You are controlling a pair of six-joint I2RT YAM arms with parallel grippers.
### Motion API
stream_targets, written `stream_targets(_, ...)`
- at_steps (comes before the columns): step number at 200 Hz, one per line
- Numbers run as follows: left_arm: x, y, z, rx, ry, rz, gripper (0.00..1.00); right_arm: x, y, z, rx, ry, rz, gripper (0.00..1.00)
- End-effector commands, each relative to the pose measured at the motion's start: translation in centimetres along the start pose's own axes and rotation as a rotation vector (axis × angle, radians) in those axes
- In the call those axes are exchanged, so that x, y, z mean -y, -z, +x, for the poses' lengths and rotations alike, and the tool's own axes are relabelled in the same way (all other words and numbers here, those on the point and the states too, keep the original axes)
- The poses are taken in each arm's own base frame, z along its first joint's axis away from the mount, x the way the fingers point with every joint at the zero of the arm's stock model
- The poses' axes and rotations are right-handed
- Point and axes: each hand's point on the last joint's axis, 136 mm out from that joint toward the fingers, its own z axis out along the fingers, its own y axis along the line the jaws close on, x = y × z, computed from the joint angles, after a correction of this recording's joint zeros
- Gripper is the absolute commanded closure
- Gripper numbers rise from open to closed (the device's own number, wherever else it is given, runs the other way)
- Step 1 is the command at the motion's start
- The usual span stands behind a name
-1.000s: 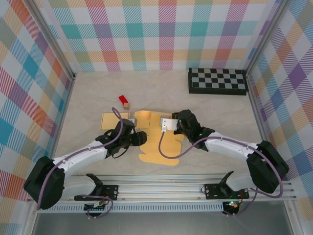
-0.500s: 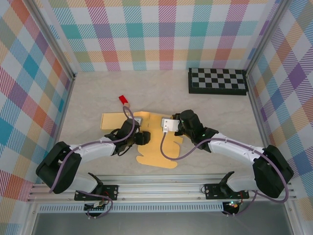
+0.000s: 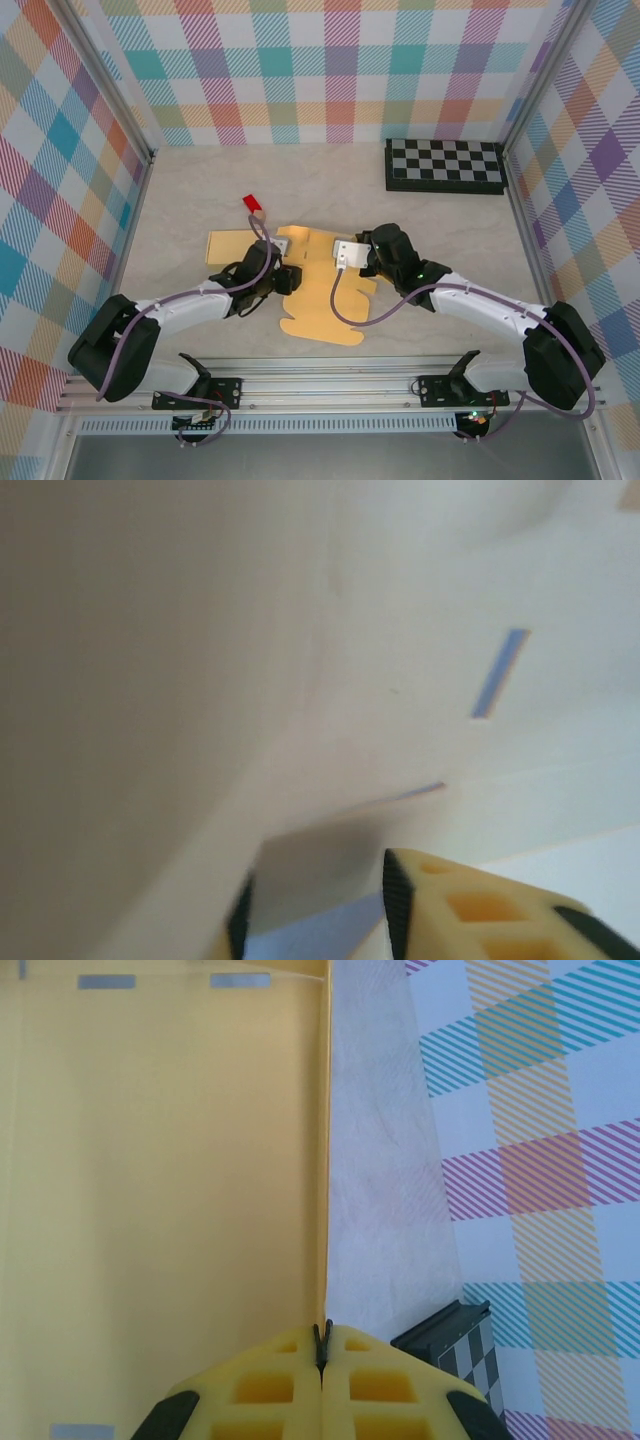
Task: Fold the paper box
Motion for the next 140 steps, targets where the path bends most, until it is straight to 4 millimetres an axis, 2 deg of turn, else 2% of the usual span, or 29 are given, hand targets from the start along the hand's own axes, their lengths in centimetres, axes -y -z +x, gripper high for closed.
stream_targets(1, 1.0, 0.9, -2.8, 0.067, 0.089, 0.016, 0.68, 0.2, 0.5, -1.0, 0.042, -0.037, -0.004, 1.0)
stream_targets(22, 1.3, 0.7, -2.7, 0.048, 0.172, 0.002, 0.78, 0.5, 0.3, -1.1, 0.034, -0.06, 0.003, 1.0)
stream_targets(41, 2.3, 0.5, -2.7, 0.033, 0.244, 0.016, 0.83, 0.5, 0.3, -1.3, 0.033, -0.072, 0.013, 1.0)
stream_targets(72, 3.8, 0.7, -3.8, 0.043, 0.336, 0.028, 0.85, -1.1, -0.1, -1.9, 0.02, 0.01, 0.016, 1.0)
stream_targets(97, 4.1, 0.2, -4.0, 0.052, 0.388, 0.028, 0.8, -2.5, -0.4, -2.1, 0.018, 0.035, 0.001, 1.0)
stream_targets(119, 3.7, -1.1, -2.9, 0.021, 0.425, 0.006, 0.71, -3.3, -0.5, -2.2, 0.024, 0.018, -0.014, 1.0)
stream_targets(140, 4.2, -2.3, -2.1, -0.004, 0.455, 0.036, 0.64, -4.0, -0.7, -2.2, 0.022, 0.014, -0.03, 1.0)
